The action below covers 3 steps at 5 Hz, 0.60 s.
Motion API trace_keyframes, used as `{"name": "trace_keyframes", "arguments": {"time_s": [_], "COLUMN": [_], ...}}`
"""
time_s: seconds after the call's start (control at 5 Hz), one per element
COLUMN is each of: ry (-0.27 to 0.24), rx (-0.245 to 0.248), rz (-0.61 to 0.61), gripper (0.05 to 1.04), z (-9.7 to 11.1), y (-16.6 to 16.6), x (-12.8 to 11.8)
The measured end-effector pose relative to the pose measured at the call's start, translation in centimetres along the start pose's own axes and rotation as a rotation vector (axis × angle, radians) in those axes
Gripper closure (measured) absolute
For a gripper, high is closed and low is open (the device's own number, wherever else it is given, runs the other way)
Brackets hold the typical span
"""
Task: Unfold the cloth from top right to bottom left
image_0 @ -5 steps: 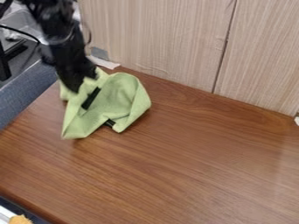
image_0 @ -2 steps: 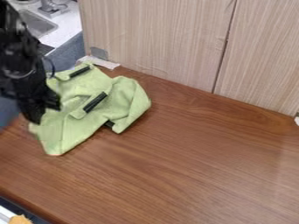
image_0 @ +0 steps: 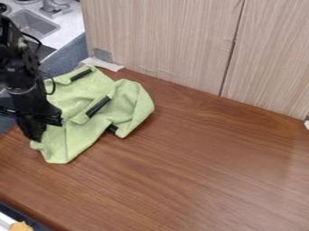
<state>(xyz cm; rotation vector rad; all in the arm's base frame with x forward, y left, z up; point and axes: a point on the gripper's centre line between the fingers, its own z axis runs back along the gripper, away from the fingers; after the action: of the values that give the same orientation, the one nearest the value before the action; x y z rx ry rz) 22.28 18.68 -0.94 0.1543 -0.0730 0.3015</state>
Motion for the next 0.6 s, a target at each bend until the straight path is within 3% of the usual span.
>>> {"name": "trace_keyframes", "arguments": {"time_s": [0.4,0.6], "ry": [0.006,0.008], "rx": [0.003,-0.009], "rz": [-0.053,-0.085], "gripper": [0.27,0.074], "z": [0.4,0.4], "y": [-0.7,-1.2], "x": [0.6,0.7]}}
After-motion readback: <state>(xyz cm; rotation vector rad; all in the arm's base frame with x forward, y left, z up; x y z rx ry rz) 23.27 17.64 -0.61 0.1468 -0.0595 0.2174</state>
